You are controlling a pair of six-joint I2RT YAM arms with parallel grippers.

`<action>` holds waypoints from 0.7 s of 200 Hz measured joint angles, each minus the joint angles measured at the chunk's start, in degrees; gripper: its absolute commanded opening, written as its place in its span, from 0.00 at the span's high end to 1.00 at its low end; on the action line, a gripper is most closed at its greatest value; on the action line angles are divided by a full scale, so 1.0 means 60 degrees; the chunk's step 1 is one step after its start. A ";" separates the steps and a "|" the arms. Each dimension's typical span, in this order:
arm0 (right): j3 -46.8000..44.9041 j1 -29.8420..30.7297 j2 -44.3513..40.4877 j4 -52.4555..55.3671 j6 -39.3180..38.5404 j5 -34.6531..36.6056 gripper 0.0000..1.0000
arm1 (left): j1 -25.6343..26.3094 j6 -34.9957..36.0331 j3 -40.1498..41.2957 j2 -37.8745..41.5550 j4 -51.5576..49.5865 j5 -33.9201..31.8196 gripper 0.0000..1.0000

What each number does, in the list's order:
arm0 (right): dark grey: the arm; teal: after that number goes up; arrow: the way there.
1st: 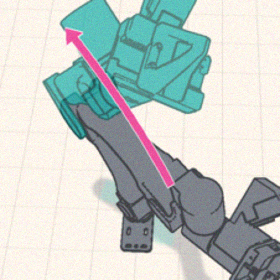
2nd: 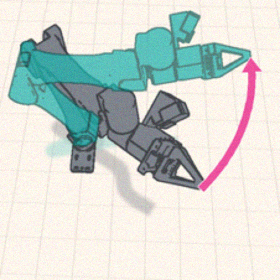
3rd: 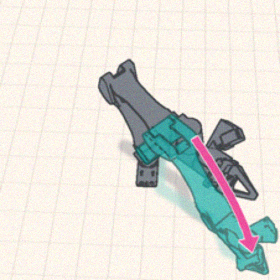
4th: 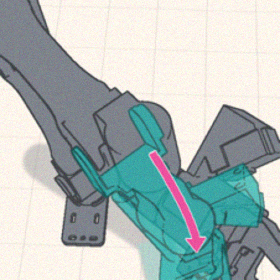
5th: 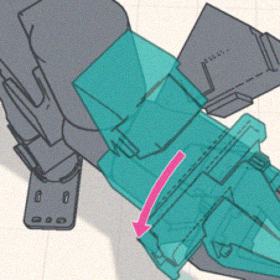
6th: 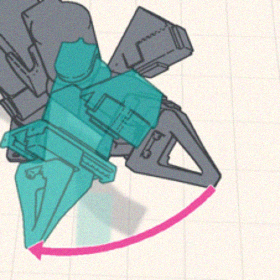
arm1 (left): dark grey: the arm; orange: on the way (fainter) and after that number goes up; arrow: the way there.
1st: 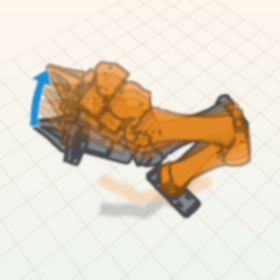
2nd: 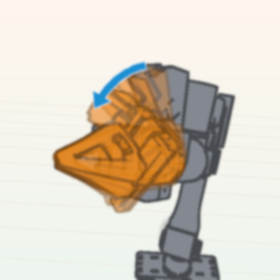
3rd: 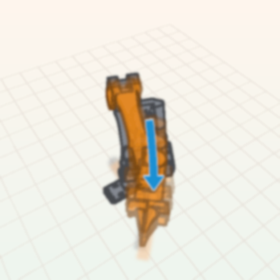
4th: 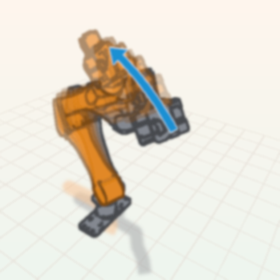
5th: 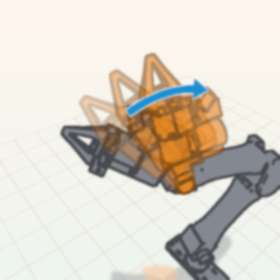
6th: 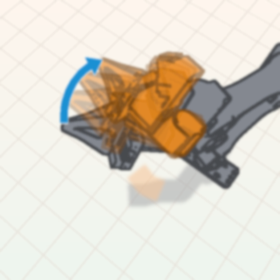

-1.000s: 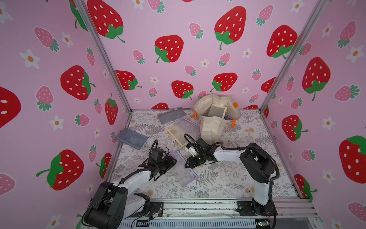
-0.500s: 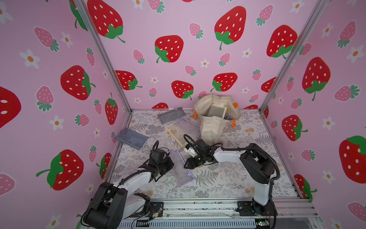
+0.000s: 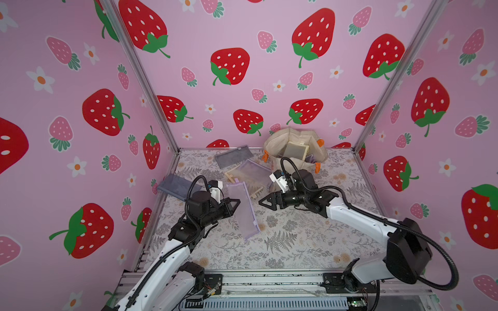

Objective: Put the pencil pouch into the canvas bag
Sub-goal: Pick up the pencil pouch from the center of the board.

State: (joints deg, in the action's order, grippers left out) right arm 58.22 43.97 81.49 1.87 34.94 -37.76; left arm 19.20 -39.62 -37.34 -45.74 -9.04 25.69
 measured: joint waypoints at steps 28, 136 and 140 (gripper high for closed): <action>0.0000 -0.0251 -0.0499 -0.0127 -0.0018 -0.0444 0.18 | 0.0015 0.0328 -0.0601 0.0047 0.0058 0.0914 1.00; -0.0291 -0.0062 -0.0503 -0.2284 0.0353 -0.2197 0.46 | 0.0750 0.0080 -0.1195 -0.0535 0.1829 0.2834 1.00; -0.0313 -0.0051 -0.0503 -0.2386 0.0295 -0.2222 0.49 | 0.0761 0.0066 -0.1195 -0.0550 0.1858 0.2834 1.00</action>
State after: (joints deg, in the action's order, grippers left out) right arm 56.34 43.66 78.48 -12.45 36.71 -51.09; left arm 23.77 -39.22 -44.51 -49.04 2.11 42.70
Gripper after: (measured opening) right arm 0.590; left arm 0.045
